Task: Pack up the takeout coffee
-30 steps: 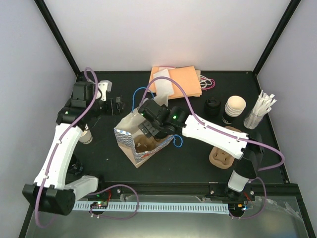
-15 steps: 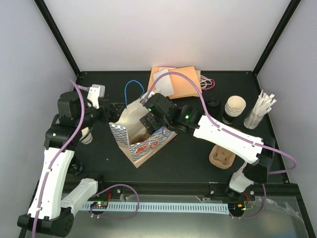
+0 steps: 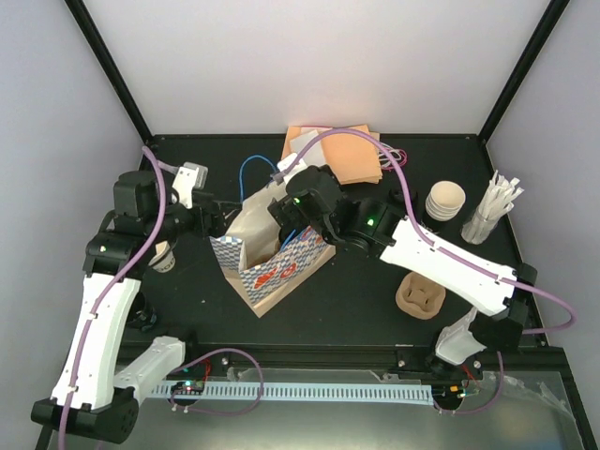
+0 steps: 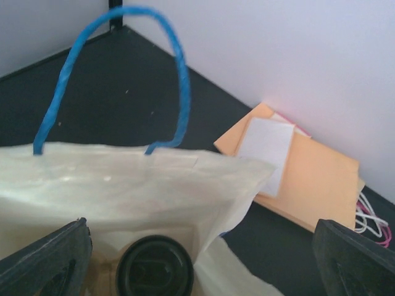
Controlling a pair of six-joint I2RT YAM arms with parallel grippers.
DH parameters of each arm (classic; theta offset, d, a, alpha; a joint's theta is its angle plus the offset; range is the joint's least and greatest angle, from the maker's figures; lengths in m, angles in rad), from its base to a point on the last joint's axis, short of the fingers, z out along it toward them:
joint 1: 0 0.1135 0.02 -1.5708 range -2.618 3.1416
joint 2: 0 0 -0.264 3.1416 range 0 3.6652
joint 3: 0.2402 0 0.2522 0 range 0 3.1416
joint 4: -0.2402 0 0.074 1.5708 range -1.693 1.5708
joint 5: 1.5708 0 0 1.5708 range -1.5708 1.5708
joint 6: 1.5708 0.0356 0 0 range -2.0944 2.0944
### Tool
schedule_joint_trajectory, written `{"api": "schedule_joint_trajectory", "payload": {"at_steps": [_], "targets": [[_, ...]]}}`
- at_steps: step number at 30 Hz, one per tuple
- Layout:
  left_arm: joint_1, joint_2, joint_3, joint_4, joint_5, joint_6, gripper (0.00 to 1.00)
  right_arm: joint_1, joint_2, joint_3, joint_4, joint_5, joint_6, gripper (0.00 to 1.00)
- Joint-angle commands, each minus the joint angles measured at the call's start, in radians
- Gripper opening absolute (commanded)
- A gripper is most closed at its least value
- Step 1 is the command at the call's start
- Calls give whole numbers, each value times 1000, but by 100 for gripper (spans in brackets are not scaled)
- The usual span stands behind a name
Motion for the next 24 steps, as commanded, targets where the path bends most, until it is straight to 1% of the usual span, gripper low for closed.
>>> {"api": "schedule_joint_trajectory", "payload": {"at_steps": [1,3,7,9,12,16,18,21,24], "targets": [[-20,40,45,-54,-92,53,91,-4,-29,29,97,98,-46,100],[-26,71,50,-63,-127,64,89,-5,-12,47,109,149,-54,100],[-43,125,62,-51,-128,66,84,-7,79,131,89,371,-45,100],[-54,147,67,-42,-134,69,81,-17,117,177,84,449,-42,100],[-65,165,72,-25,-132,73,77,-42,137,230,60,448,-18,100],[-88,195,89,-29,-133,92,68,-59,108,230,73,434,-22,100],[-107,222,107,-51,-152,108,61,-70,87,221,70,425,-13,100],[-129,253,127,-70,-179,124,47,-94,51,192,59,416,11,100],[-136,266,133,-61,-200,125,34,-137,24,169,23,452,62,100]]}}
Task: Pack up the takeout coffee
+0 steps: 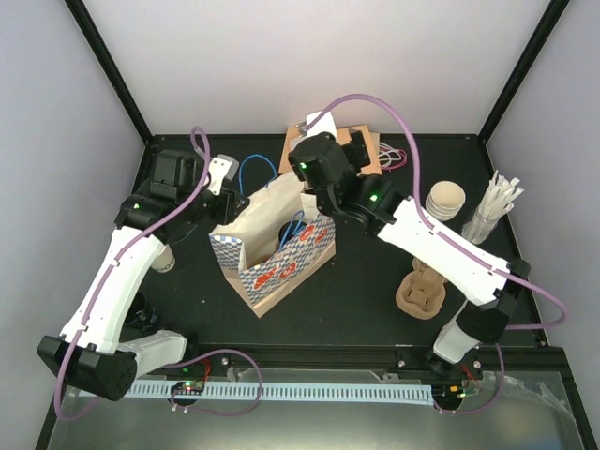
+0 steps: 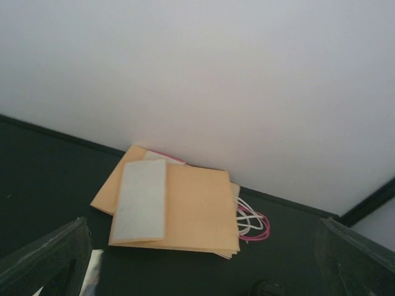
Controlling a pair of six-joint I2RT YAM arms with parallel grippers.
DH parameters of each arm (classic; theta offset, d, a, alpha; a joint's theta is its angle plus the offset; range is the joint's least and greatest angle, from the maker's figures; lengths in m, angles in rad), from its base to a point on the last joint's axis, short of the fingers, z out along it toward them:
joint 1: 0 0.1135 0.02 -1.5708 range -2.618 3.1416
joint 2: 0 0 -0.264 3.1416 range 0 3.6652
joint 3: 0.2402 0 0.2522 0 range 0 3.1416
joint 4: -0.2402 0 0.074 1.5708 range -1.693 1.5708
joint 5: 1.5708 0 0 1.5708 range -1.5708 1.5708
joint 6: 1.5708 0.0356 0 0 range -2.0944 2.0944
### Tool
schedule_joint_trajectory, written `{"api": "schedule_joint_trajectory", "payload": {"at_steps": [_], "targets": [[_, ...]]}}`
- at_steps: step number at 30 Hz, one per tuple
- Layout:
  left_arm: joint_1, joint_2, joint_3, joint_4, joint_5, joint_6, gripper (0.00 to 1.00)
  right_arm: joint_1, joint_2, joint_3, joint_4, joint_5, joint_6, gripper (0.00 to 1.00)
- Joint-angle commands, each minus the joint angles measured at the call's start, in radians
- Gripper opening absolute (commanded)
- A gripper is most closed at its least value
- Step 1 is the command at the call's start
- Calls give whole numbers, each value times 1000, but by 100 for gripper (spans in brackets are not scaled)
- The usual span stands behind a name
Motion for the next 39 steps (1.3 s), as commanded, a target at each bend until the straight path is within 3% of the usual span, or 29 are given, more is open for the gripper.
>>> {"api": "schedule_joint_trajectory", "payload": {"at_steps": [1,5,6,12,17,27,39], "targets": [[-13,21,46,-14,-51,28,30,-67,-72,-14,-61,86,103,100],[-13,29,54,-6,-73,20,4,-139,-111,-42,-156,99,240,100],[-13,31,55,-4,-81,15,2,-148,-129,-72,-147,99,247,100],[-13,46,72,-1,-98,-10,2,-150,-232,-250,-51,54,206,100],[-13,52,96,-1,-82,-24,2,-148,-236,-270,-49,-37,98,100],[-5,126,181,-4,-159,-90,2,-52,-242,-451,228,253,-228,100],[60,283,266,5,-167,-106,2,-41,-278,-500,292,248,-265,100]]}}
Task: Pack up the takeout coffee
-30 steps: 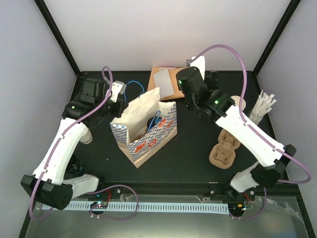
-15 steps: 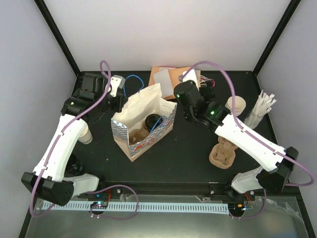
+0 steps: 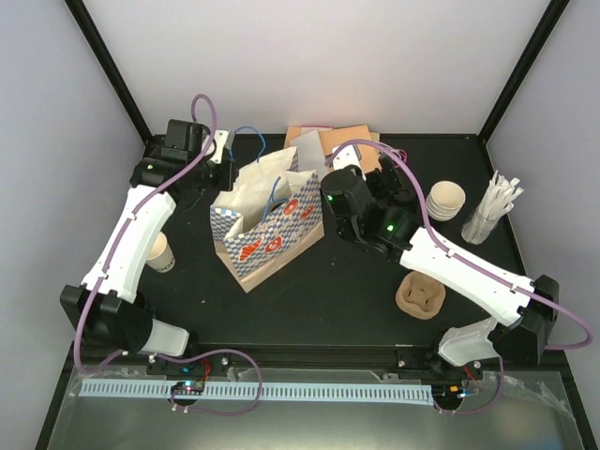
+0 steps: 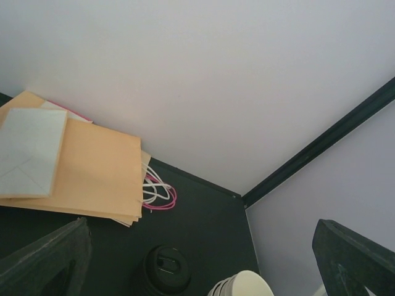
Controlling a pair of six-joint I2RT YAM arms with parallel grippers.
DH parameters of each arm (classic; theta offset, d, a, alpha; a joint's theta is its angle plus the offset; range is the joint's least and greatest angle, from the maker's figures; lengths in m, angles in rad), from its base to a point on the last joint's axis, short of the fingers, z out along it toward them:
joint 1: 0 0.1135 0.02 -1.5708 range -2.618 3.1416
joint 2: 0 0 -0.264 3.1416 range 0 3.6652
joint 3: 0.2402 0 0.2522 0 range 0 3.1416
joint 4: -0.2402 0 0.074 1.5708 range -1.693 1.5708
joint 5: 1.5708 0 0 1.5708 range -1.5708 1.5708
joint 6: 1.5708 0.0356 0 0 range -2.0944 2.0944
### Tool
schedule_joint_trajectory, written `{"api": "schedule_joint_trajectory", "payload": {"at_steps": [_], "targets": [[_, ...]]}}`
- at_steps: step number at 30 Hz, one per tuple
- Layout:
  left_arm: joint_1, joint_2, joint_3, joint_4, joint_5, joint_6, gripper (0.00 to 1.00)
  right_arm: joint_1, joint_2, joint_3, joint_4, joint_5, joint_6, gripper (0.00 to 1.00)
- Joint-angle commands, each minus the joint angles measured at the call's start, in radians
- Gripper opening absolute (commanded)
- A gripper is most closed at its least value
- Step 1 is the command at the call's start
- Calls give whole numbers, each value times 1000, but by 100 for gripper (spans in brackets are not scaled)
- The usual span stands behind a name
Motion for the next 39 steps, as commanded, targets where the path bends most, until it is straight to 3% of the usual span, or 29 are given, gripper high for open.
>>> {"api": "schedule_joint_trajectory", "payload": {"at_steps": [1,22,32,39], "targets": [[29,27,54,11,-14,-15,1,4,-38,-17,50,29,-16,100],[140,76,94,-14,22,2,3,5,-70,-20,-14,2,54,100],[143,-15,92,-28,33,-9,56,6,-80,-20,-39,-8,72,100],[141,-113,78,-24,59,-33,79,8,-72,-23,-51,-21,66,100]]}}
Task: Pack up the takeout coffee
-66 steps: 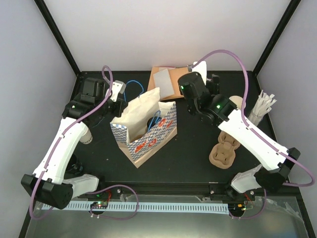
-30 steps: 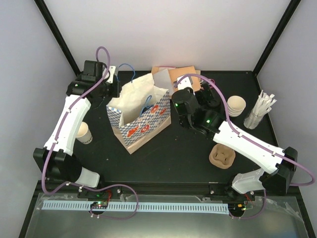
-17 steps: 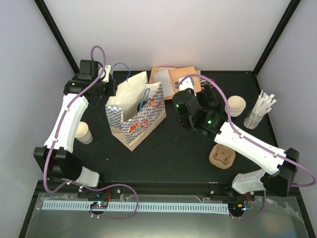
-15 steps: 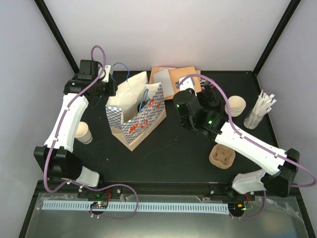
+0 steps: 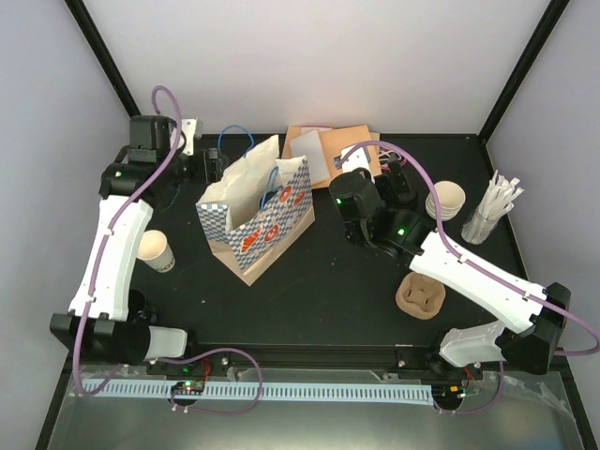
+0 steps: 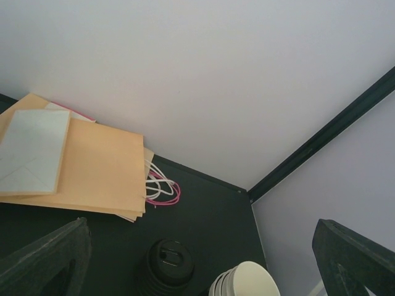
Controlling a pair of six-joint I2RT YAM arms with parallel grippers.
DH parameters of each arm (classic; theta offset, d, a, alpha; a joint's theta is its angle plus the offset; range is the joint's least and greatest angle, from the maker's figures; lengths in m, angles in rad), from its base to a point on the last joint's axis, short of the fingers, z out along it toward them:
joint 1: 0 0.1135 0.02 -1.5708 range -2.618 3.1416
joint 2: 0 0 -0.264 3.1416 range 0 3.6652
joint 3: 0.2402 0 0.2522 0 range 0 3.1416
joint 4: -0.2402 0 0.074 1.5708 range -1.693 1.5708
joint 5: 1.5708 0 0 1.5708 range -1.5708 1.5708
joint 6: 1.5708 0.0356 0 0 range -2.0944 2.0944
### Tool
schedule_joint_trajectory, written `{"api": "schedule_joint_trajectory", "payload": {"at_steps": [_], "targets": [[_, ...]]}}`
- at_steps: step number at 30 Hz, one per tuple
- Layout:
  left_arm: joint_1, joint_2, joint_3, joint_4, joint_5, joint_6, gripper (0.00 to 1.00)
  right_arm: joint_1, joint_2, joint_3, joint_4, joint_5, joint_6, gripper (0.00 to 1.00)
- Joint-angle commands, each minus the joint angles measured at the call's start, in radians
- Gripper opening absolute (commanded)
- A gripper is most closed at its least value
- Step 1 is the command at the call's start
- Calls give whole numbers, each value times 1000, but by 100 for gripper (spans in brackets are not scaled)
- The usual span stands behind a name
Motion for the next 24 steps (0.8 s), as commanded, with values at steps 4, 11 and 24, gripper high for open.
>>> {"api": "schedule_joint_trajectory", "payload": {"at_steps": [4,11,24], "targets": [[4,-126,38,-31,71,-28,82,7,-7,-13,4,0,-19,100],[-45,-244,22,-50,188,-13,85,8,-70,-146,225,-20,-200,100],[-60,-295,-16,-37,222,-3,86,94,-216,-458,752,-36,-621,100]]}}
